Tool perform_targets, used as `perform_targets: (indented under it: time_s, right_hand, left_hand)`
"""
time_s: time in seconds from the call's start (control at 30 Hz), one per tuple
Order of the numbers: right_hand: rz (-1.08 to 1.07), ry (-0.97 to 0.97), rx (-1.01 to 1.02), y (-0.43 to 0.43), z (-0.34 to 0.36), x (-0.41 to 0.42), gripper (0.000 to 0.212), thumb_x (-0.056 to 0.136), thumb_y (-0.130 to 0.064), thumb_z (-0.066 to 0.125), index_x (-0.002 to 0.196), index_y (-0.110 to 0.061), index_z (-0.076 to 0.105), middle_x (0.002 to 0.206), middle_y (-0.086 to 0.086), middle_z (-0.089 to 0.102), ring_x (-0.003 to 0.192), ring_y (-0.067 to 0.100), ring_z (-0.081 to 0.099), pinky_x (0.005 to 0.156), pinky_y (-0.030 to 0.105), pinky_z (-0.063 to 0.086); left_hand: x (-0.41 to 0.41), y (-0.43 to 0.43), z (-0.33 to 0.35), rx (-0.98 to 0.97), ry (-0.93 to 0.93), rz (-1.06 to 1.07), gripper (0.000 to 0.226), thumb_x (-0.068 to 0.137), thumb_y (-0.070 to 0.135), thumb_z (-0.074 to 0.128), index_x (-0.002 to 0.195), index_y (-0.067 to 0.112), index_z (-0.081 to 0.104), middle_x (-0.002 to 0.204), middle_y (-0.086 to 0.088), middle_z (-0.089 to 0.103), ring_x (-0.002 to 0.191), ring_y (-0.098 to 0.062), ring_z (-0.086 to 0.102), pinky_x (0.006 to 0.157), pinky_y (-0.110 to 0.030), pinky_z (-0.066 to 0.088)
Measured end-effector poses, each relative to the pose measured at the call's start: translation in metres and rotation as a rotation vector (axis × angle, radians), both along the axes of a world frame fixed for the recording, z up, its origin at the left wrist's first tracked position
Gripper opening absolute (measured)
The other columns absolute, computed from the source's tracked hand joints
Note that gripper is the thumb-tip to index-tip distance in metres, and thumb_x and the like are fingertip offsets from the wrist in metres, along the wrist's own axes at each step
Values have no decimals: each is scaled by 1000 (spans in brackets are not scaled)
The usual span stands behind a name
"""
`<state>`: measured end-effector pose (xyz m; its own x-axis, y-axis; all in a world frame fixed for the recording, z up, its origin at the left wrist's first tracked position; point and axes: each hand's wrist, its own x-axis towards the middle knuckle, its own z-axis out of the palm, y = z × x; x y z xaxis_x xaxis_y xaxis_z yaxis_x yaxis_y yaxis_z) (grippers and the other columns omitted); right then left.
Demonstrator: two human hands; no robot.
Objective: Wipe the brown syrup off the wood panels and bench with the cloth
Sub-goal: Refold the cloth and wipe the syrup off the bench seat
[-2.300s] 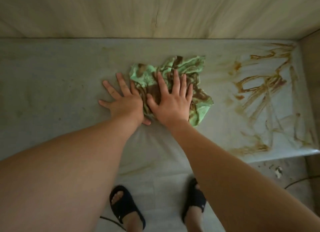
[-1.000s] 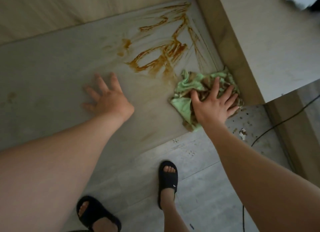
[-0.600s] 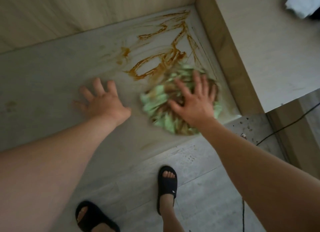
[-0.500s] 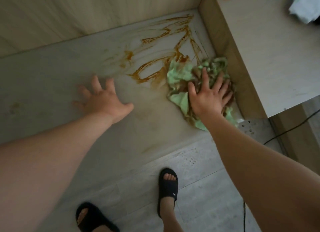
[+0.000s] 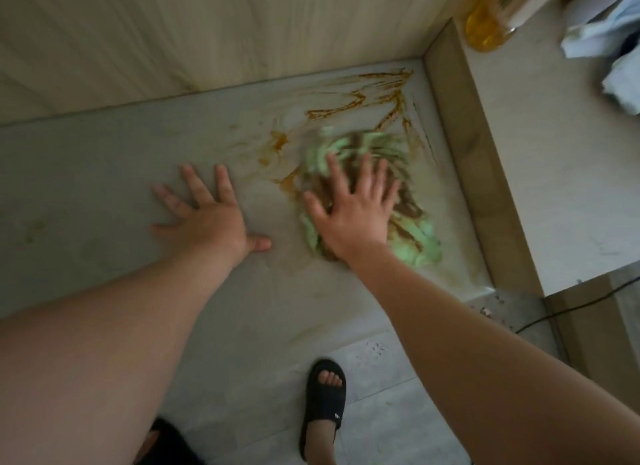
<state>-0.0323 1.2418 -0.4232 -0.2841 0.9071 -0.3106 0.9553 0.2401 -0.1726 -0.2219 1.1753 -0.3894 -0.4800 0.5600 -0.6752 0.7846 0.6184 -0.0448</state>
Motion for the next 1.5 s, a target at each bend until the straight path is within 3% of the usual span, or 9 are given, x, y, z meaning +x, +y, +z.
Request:
perform_targets:
  time_s: [0.1,0.27,0.37,0.43,0.6,0.73,0.97,1.23,1.5]
  right_hand:
    - [275,62,62,22,0,-21,66,98,-76,24,159,-56,11,174,4,-1,159,35,-7,124,65,-1]
    - [-84,54,-12,75,-1,-52,64,100,-70,23,160,-53,11,174,6,-6,158,37,-15,123,63,-14]
    - [429,76,70,36,-1,-38,62,102,-67,29,161,-50,22,174,3,10,160,34,-1,126,60,-4]
    - [533,69,133,32,-4,1,63,99,-68,37,158,-49,31,172,0,19,159,32,11,126,59,9]
    - [-183,-13,42,90,-6,21,70,95,-68,34,160,-52,15,174,7,5,160,32,-3,126,58,-5]
    - [21,-3,105,69,-2,40,71,94,-70,35,161,-51,16,174,2,7,160,29,0,128,52,1]
    - [-129,25,17,144,-1,42,79,92,-65,42,162,-49,7,173,11,-3,159,34,-7,127,55,-5]
    - [-308,43,70,182,-5,-11,93,92,-65,32,166,-17,4,172,20,3,159,36,0,127,54,0]
    - [711,162,174,103,-12,-31,60,100,-61,40,155,-39,43,168,0,30,157,30,21,127,53,13]
  left_hand:
    - [0,3,0,-25,-4,2,145,69,74,78,157,32,-30,161,-12,-42,149,-55,-23,110,-81,21]
    - [1,11,-5,-95,-13,42,151,67,73,79,152,32,-38,154,-14,-50,146,-57,-28,110,-82,17]
    - [0,14,-9,-120,-18,45,148,68,75,77,153,31,-35,154,-17,-50,145,-59,-28,109,-82,18]
    - [0,16,-8,-128,-24,61,148,67,75,77,153,32,-36,153,-16,-50,144,-59,-28,109,-82,19]
    - [3,21,-7,-145,-38,57,149,69,74,76,150,28,-40,153,-20,-50,143,-62,-27,109,-83,17]
    - [2,25,-5,-174,-38,69,150,69,72,78,150,28,-39,152,-20,-51,143,-62,-28,109,-83,17]
    - [3,28,-11,-194,-13,64,152,67,74,78,151,24,-38,153,-23,-48,143,-64,-24,109,-82,20]
    - [2,29,-18,-191,-13,77,153,66,75,78,151,25,-39,151,-24,-50,142,-65,-26,108,-83,21]
    - [2,22,-16,-139,-6,57,146,69,78,73,155,26,-32,153,-21,-49,142,-63,-27,109,-82,20]
